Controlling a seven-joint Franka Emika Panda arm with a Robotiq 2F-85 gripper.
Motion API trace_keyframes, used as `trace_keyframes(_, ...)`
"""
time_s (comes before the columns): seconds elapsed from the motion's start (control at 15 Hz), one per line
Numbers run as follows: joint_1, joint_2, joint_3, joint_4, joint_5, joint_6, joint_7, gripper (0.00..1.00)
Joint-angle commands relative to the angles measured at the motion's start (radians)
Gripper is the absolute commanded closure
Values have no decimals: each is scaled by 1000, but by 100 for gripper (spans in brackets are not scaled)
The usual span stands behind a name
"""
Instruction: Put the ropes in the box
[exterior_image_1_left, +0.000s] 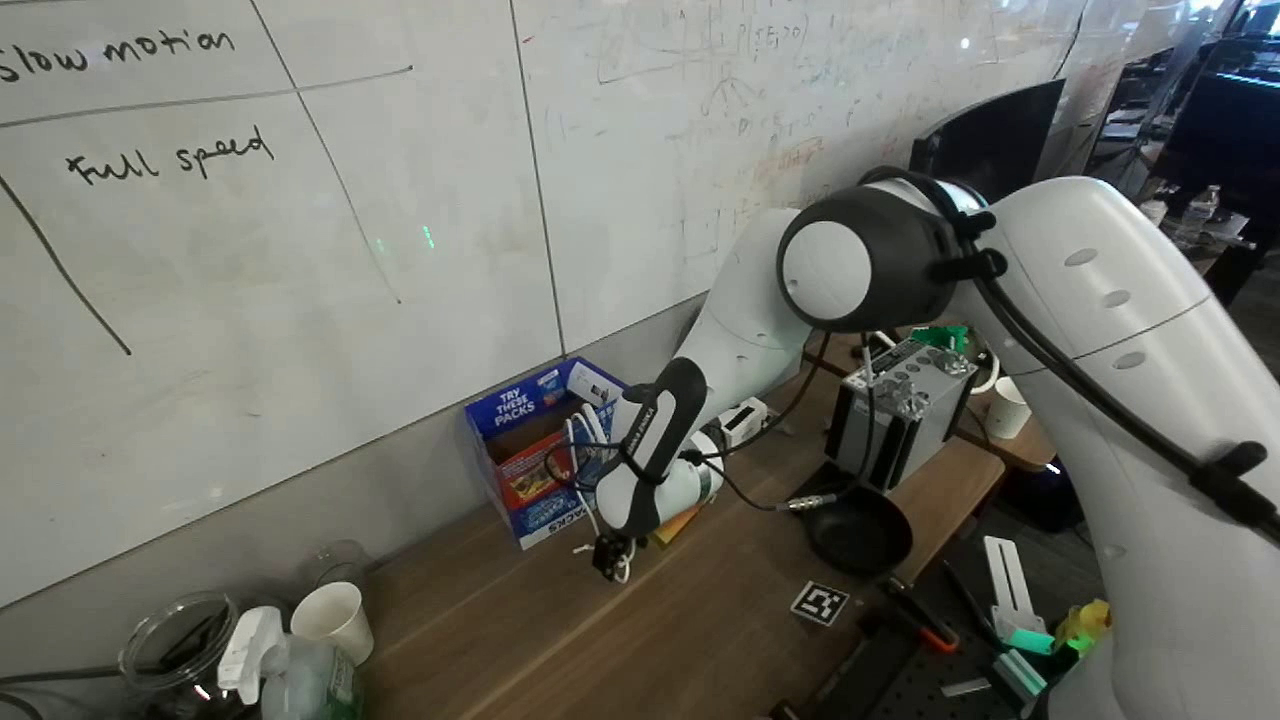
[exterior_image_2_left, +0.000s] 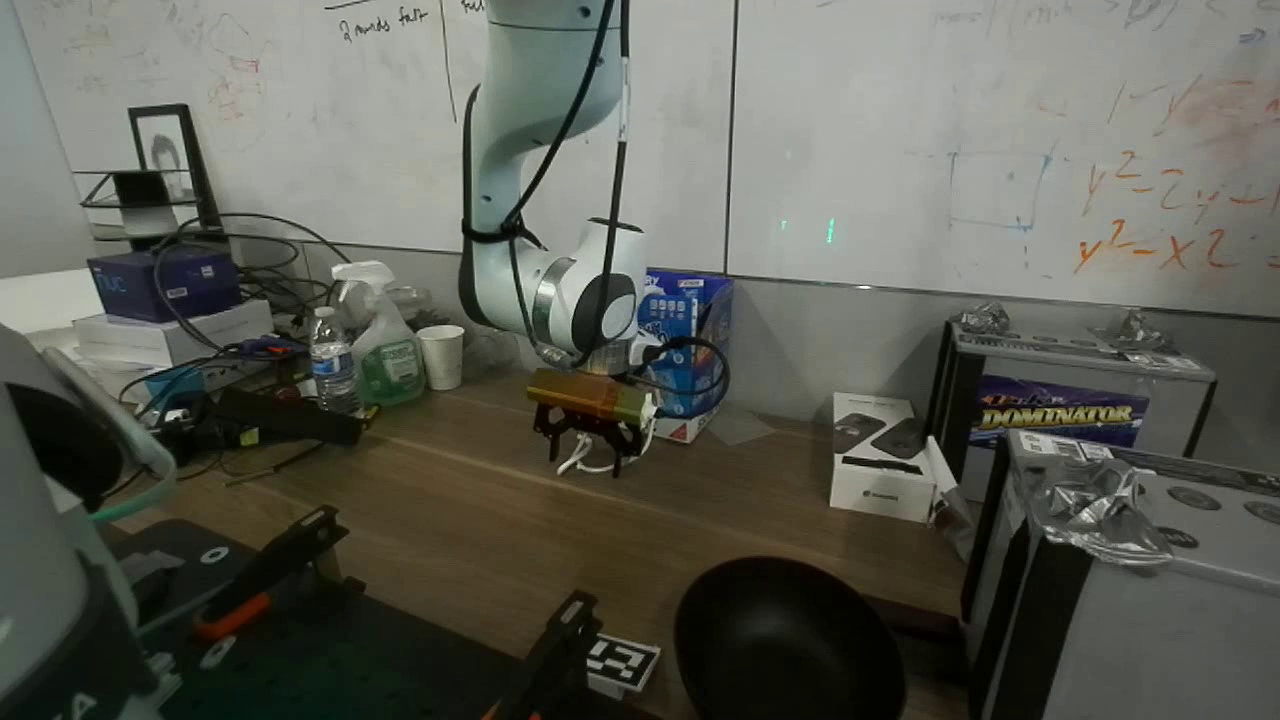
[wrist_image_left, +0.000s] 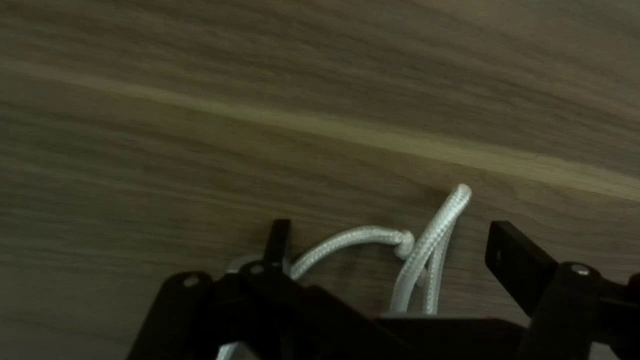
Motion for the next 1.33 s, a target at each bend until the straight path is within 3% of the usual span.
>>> trace_keyframes(0.0, 12, 13, -8, 18, -18, 35, 3, 0)
trace_keyframes(0.53, 16, 19, -14, 20, -23, 49, 7, 0)
trace_keyframes(0.6, 16, 19, -14, 20, -24, 48, 6, 25)
trace_keyframes(0.67, 17, 19, -15, 20, -24, 48, 6, 26)
trace_keyframes(1.13, 22, 19, -34, 26, -39, 49, 11, 79)
trace_keyframes(1.27, 27, 16, -31, 24, -40, 46, 12, 86)
